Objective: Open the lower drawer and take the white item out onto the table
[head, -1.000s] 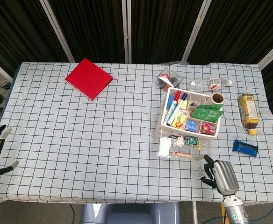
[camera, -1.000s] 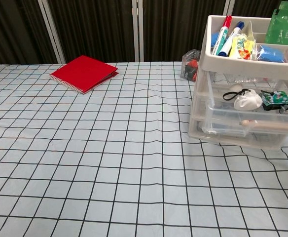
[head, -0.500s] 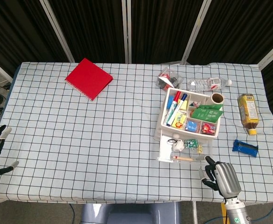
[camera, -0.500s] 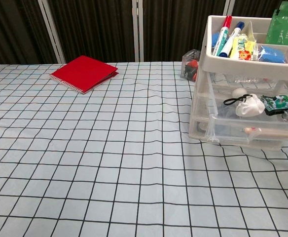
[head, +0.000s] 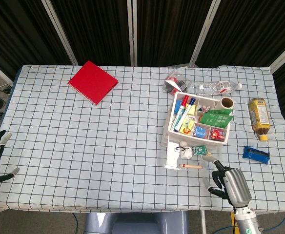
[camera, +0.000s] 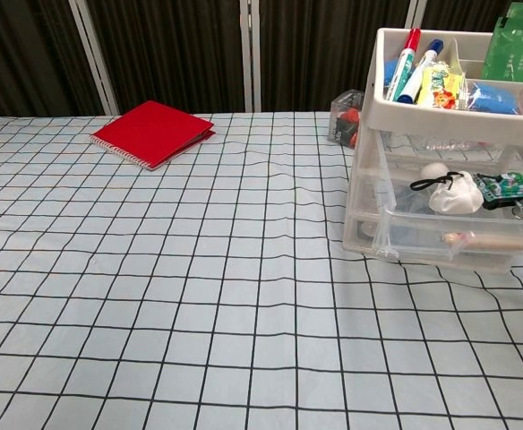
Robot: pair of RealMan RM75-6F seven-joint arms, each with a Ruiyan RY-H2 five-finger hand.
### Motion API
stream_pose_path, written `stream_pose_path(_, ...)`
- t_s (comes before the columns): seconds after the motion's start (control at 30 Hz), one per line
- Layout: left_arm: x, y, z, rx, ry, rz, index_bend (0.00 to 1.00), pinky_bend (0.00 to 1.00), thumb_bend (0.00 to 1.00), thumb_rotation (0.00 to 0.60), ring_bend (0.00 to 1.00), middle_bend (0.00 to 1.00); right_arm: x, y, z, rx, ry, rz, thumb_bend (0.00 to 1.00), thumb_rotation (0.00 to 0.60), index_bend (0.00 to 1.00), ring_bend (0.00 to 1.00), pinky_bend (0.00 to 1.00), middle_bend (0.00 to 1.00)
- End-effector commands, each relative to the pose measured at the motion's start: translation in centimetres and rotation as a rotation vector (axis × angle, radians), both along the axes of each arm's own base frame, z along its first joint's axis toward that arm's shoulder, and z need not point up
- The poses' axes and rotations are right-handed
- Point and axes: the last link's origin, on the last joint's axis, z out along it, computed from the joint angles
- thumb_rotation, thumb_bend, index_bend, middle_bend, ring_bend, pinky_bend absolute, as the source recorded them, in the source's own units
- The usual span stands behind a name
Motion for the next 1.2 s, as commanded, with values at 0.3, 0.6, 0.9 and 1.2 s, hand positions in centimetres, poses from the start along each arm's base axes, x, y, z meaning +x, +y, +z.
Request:
stream_pose_path(0.3,0.1,-0.1,0.5,0.020,-0.016,-0.013,0.00,0.00,0.11,0.600,0.00,0.00,4.7,-3.6,3.1,-0.014,0.140,0.207,0.21,0.600,0.32,0.91,0.74,0.93)
stream_pose_path(0.6,0.2,0.0,0.3,0.016,-0.010,-0.015,0.00,0.00,0.12,0.600,0.00,0.00,4.3,-6.1,4.1,-0.012,0.429,0.287,0.20,0.600,0.42,0.99,0.74,1.00)
stream_pose_path(0.9,0.4,-0.1,0.3,0.017,-0.012,-0.019,0.00,0.00,0.12,0.600,0.00,0.00,4.6,-6.9,3.3,0.026,0.543,0.296,0.20,0.600,0.47,1.00,0.75,1.00)
stream_pose_path(1.2,0.2,0.1,0.5,0.020,-0.018,-0.015,0.00,0.00,0.12,0.600,0.00,0.00,5.7,-8.8,2.2,0.032,0.655,0.310,0.23,0.600,0.48,1.00,0.75,1.00)
